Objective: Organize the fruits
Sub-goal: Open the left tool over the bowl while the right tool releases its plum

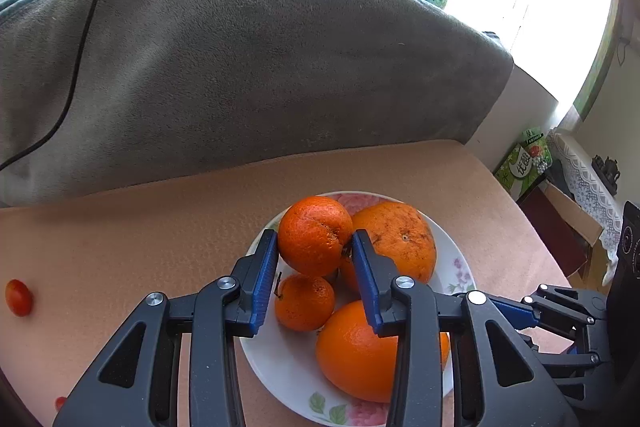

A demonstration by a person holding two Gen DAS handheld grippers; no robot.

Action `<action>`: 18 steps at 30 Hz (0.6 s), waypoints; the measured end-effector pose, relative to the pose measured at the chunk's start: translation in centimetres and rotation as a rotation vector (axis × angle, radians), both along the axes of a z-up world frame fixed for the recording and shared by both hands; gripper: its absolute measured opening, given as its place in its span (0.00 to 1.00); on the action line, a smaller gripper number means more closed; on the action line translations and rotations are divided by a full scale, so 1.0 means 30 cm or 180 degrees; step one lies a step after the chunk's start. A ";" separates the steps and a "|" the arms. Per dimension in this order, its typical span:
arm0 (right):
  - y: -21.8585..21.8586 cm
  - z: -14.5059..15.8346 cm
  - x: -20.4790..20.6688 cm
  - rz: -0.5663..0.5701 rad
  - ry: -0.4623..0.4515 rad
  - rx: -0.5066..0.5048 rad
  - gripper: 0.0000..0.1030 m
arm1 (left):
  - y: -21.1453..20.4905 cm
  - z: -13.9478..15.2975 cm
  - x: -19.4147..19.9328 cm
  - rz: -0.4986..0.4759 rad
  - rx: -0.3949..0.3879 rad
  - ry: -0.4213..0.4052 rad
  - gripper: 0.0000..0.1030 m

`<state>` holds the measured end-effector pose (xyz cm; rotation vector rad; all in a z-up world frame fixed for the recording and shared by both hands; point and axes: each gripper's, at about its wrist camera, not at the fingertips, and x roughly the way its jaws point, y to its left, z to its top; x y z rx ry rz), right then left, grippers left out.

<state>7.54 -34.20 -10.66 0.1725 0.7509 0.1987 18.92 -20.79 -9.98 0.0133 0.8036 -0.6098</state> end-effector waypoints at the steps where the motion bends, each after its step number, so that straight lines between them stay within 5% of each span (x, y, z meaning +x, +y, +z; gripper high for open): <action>1: 0.000 0.000 -0.001 -0.0003 -0.0008 0.0000 0.22 | -0.001 0.000 0.000 -0.0004 -0.0003 0.0005 0.36; 5: 0.001 -0.001 -0.003 0.0003 -0.0006 -0.0003 0.22 | -0.012 0.000 -0.005 -0.0029 0.0015 -0.0006 0.37; 9: 0.002 -0.002 -0.001 0.0003 0.0006 0.0004 0.23 | -0.015 0.013 -0.008 -0.0020 -0.0013 -0.0043 0.49; 15: 0.003 0.009 -0.013 -0.0003 -0.0055 0.0013 0.48 | -0.012 0.020 -0.010 -0.0021 -0.0020 -0.0060 0.49; 18: 0.011 0.020 -0.019 0.0018 -0.0077 -0.0005 0.49 | -0.010 0.023 -0.014 -0.0020 -0.0030 -0.0070 0.49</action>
